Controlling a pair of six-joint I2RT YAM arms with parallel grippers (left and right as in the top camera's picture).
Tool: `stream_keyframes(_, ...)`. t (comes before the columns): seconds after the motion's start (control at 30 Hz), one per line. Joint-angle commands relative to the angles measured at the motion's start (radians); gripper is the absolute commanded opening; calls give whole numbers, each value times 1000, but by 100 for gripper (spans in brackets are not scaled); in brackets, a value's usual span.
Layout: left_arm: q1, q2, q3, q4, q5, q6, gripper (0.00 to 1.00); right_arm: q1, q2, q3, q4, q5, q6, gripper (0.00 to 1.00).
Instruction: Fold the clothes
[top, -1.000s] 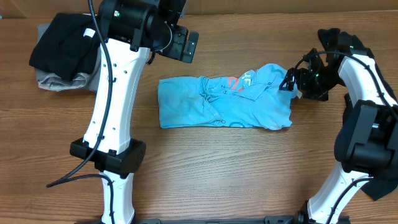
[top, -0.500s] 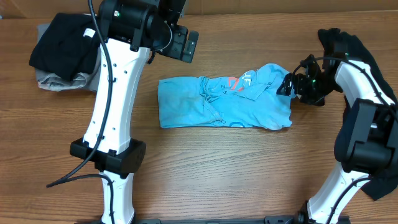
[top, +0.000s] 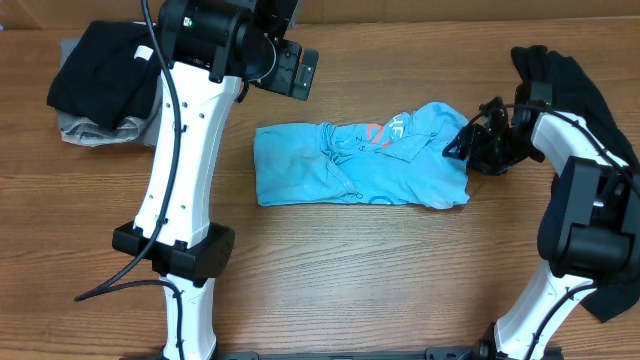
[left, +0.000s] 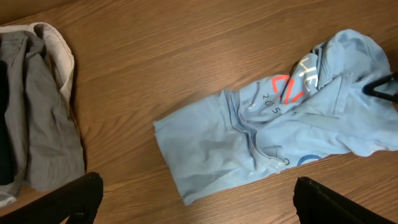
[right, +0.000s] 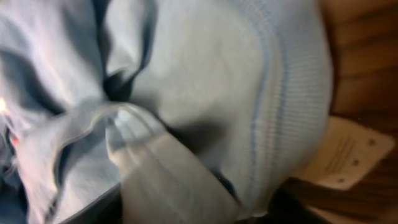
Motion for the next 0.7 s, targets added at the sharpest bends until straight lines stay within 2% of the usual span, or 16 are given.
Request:
stream_keyframes(0.0,4,1,-2,5,-13,-14,100,-5,2,-16,5,-17,26,38)
stream_keyframes(0.2,4,1,-2,3,-13,-14,100,-34,2,-15,5,-18,34,4)
stream_keyframes(0.43,4,1,-2,9,-14,-14,100,-135,-13,-9,-17,-95,10,4)
stream_keyframes(0.67,5,1,-2,18,-63,-14,100,-220,-54,110,-201,-107,-125,4)
